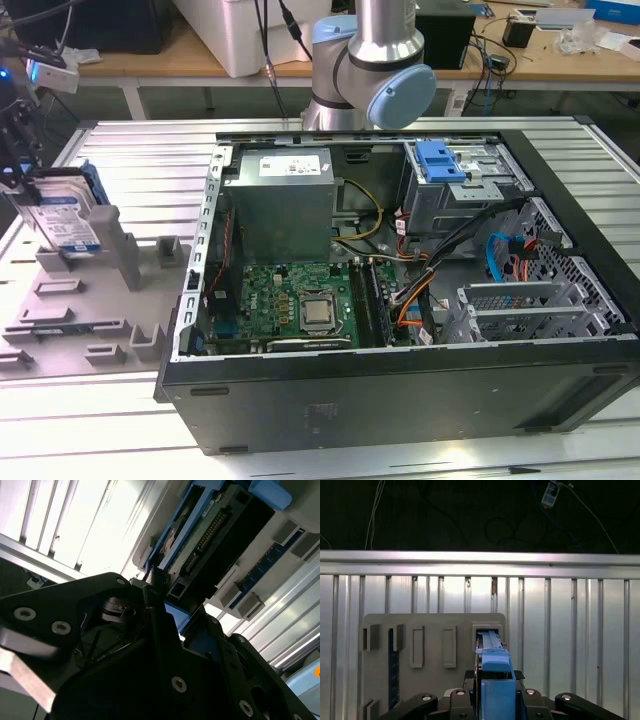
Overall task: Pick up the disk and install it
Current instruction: 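Pick up the disk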
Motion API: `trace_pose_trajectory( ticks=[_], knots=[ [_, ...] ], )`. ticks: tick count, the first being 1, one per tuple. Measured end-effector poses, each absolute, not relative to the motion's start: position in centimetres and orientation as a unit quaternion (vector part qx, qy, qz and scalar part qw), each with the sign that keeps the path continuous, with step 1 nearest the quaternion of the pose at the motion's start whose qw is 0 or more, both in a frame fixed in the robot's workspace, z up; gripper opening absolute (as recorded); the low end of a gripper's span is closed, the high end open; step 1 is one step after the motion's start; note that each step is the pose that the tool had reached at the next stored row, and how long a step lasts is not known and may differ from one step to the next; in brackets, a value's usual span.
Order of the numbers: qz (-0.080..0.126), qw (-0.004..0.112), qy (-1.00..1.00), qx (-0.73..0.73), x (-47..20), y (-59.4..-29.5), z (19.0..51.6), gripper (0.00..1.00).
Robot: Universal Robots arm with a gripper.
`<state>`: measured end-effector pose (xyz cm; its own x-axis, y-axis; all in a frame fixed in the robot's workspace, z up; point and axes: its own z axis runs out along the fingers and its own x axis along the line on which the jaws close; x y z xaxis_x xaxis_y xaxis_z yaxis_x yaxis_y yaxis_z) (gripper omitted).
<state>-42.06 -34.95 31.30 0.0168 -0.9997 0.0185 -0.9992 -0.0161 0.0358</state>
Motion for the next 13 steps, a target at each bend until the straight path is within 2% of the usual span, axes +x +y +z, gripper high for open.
trace_pose_trajectory(
  ticks=[13],
  knots=[
    [-0.003, 0.022, -0.701, 0.713, -42.1, -35.0, 33.2, 0.37]
  ],
)
